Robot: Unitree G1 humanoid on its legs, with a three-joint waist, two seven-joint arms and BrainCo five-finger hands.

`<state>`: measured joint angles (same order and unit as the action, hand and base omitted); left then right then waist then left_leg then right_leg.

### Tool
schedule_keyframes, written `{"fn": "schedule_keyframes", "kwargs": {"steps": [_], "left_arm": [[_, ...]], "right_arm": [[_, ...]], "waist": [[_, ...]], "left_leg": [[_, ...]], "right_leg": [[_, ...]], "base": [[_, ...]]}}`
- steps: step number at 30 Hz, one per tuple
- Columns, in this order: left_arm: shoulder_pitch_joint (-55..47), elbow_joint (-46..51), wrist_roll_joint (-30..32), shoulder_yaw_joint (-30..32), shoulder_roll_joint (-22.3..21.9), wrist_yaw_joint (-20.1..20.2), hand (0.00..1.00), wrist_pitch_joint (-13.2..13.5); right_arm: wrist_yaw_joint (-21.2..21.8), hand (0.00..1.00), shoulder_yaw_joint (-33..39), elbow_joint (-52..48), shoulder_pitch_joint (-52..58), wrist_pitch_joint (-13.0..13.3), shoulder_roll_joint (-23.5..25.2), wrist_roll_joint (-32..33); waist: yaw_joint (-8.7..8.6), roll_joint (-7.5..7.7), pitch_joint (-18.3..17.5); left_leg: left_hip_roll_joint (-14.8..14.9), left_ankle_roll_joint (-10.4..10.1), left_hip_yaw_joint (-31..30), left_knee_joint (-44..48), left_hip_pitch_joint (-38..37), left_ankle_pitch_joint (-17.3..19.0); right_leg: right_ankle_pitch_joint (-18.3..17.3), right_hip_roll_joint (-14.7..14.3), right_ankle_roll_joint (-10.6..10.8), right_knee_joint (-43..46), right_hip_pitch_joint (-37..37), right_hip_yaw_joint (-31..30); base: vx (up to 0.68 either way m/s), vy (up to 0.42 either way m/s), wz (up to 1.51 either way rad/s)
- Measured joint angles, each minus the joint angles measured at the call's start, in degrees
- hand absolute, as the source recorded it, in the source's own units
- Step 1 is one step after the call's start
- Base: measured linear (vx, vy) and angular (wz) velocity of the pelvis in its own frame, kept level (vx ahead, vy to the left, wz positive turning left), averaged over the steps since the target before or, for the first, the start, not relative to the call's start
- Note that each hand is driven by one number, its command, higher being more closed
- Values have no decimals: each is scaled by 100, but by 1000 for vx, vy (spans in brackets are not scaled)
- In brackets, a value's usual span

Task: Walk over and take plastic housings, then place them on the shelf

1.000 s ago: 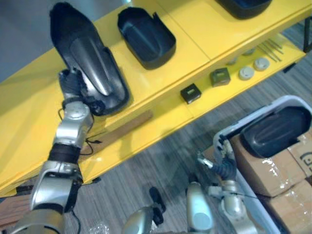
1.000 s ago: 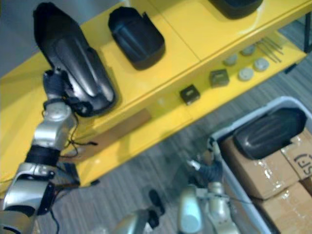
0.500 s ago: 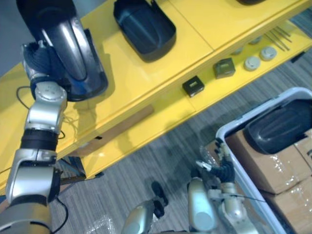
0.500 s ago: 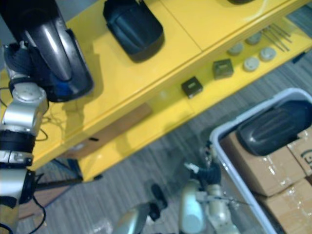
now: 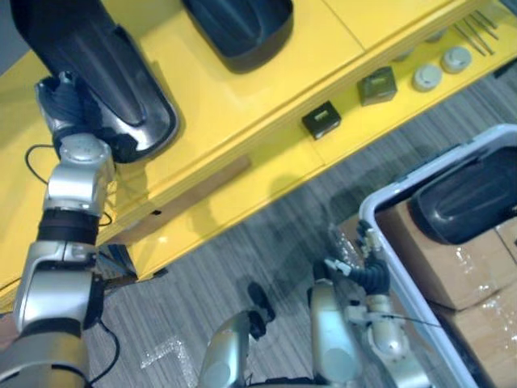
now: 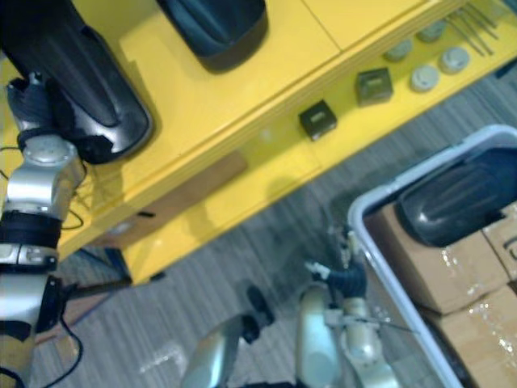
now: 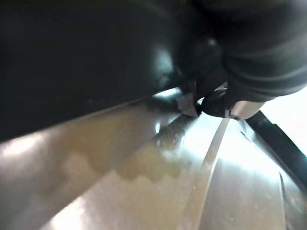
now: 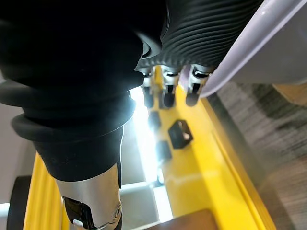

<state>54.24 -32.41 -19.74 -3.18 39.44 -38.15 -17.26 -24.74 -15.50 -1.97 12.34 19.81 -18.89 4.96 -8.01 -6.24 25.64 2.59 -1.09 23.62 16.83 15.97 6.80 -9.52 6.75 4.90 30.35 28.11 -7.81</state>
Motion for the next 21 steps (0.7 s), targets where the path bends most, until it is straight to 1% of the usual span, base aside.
{"fn": "schedule_keyframes", "kwargs": {"steps": [1,2,4,6,8,9,12,15,16,18,21], "left_arm": [[3,-10,6,30,-22,-191,0,-2],[3,-17,6,37,-35,-267,0,-3],[28,-36,201,42,-39,-590,0,-48],[101,-50,264,43,-39,-774,0,-63],[223,-54,340,44,-39,-879,0,-151],[287,-60,519,44,-38,-928,0,-206],[431,-78,760,42,-38,-1141,0,-285],[537,-78,1018,39,-33,-1359,0,-284],[616,-78,1217,38,-17,-1529,0,-276],[665,-74,1355,28,43,-1577,0,-247],[666,-74,1357,22,104,-1608,0,-218]], "right_arm": [[-18,0,6,3,-15,0,10,5],[-24,0,11,3,-13,0,11,13],[-27,0,15,11,-28,1,14,79],[-29,0,16,40,-27,2,26,106],[-28,0,18,41,-28,11,25,107],[-28,0,16,53,-45,11,27,108],[-26,0,12,103,-90,11,41,110],[-27,0,14,125,-124,12,41,113],[-27,0,4,138,-128,12,44,114],[-26,0,4,145,-129,18,43,115],[-21,0,-1,278,-127,44,43,115]], "waist": [[-6,2,1],[-5,2,1],[-4,3,2],[-5,22,14],[-3,31,19],[-3,43,27],[-24,89,55],[-21,92,56],[-18,92,56],[-25,92,56],[-36,92,56]], "left_leg": [[10,9,5,26,16,16],[13,10,8,48,17,27],[31,8,26,128,28,88],[34,19,34,154,38,112],[40,34,36,187,107,130],[39,35,50,202,156,130],[54,48,61,298,220,141],[60,52,64,330,223,144],[69,53,63,356,221,148],[70,56,62,358,211,152],[70,58,57,359,177,159]], "right_leg": [[8,0,6,2,5,0],[7,0,6,5,1,-3],[5,-7,8,4,1,-21],[4,-9,8,6,9,-29],[5,-8,10,16,66,-28],[12,-5,20,25,124,-40],[17,-6,26,81,175,-53],[19,-6,28,117,169,-56],[19,-6,27,118,154,-53],[19,-6,27,116,145,-52],[19,-6,27,99,110,-48]], "base": [[0,0,0],[9,15,-5],[-3,14,-5],[-6,5,-2],[0,0,0],[0,0,0],[21,-2,0],[24,-6,0],[0,0,0],[0,0,0],[0,0,0]]}}
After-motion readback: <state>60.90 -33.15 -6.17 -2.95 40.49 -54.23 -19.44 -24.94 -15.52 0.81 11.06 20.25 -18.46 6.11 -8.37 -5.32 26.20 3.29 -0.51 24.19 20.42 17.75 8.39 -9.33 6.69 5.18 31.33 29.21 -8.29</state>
